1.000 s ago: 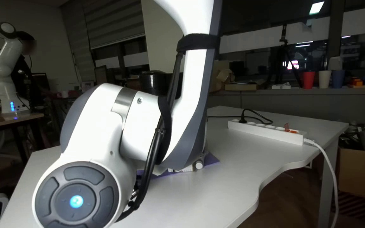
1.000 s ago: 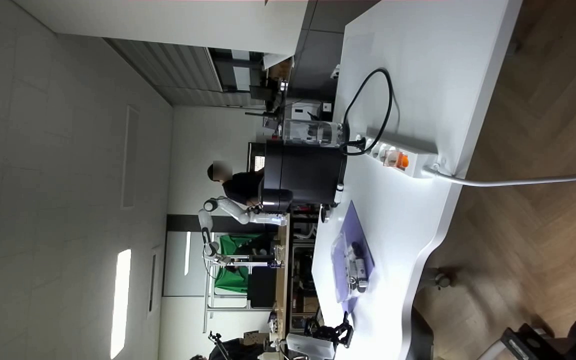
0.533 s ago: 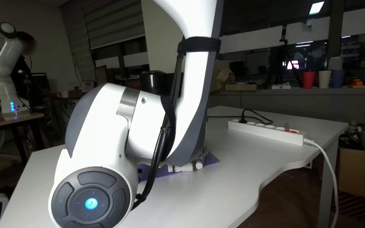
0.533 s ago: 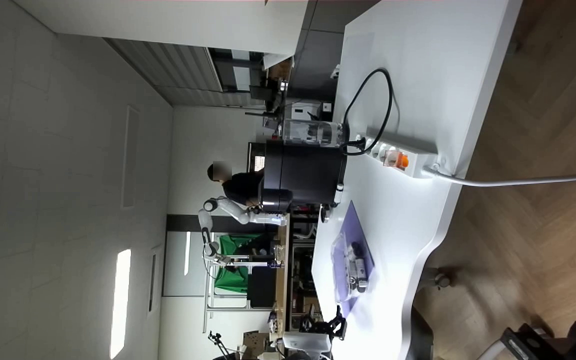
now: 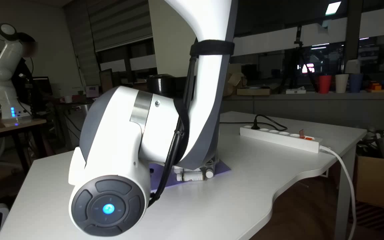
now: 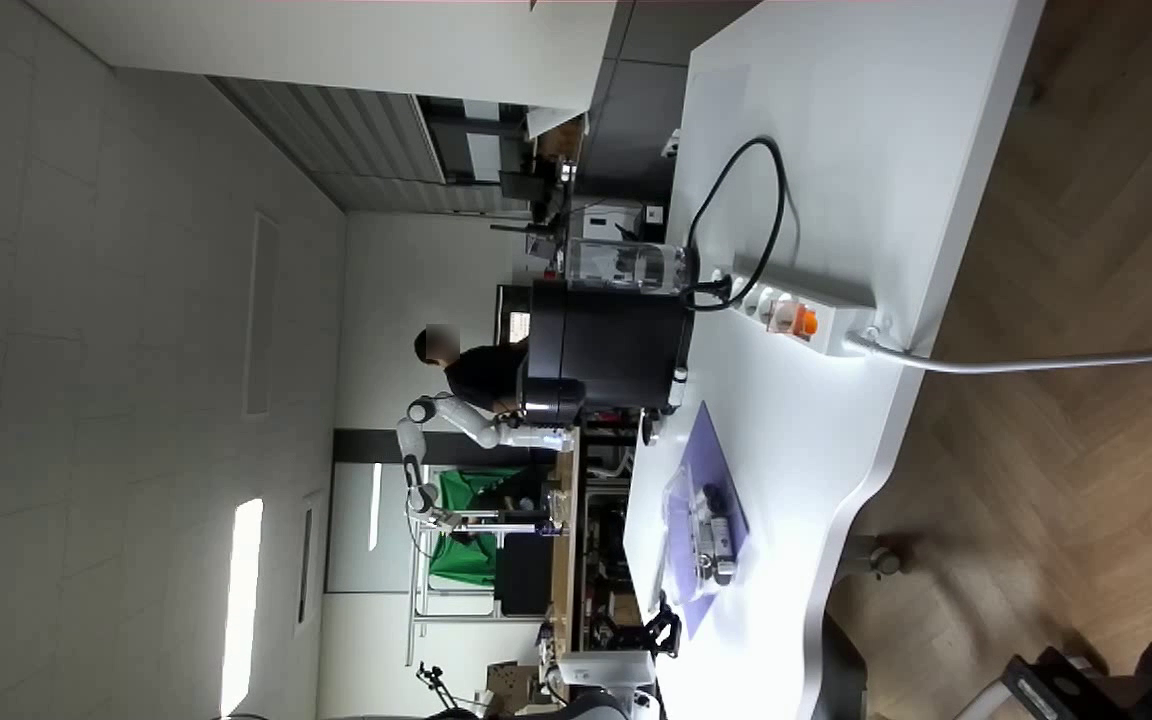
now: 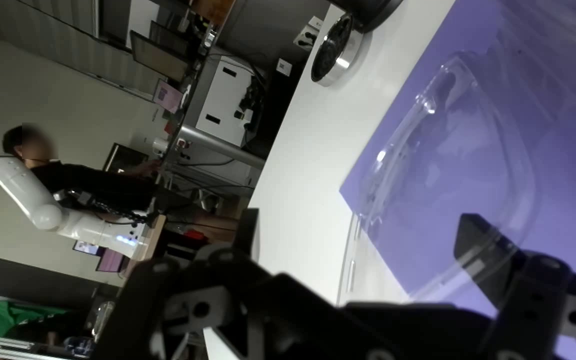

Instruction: Close the clear container

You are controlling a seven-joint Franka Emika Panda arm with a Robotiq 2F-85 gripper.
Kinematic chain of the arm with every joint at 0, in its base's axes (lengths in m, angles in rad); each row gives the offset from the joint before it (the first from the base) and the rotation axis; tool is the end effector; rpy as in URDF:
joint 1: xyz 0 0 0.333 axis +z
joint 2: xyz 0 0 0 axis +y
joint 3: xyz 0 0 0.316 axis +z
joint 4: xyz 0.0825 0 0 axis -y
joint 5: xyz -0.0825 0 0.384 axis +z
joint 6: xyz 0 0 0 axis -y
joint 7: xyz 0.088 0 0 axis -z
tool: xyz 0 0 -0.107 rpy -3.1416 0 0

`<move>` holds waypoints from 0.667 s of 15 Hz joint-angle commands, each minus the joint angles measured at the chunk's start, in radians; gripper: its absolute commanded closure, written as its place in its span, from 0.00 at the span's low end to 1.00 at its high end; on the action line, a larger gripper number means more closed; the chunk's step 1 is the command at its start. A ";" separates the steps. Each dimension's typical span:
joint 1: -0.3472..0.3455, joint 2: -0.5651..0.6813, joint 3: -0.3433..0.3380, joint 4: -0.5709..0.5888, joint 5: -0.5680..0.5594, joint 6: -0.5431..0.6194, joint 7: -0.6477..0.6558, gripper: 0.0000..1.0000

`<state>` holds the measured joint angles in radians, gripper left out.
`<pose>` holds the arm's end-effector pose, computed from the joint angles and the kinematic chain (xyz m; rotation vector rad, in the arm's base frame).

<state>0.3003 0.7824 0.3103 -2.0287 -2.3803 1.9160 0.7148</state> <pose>0.4967 0.2946 0.0760 1.1060 1.4763 0.6861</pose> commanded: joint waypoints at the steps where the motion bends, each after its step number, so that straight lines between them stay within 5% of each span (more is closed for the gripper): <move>1: -0.009 -0.023 0.015 -0.007 -0.014 -0.080 0.063 0.00; 6: -0.003 -0.087 0.035 -0.012 0.048 -0.130 0.020 0.00; 10: -0.013 -0.173 0.048 -0.026 0.254 -0.160 -0.081 0.00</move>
<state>0.3002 0.6899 0.3473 -2.0173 -2.2503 1.7898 0.6862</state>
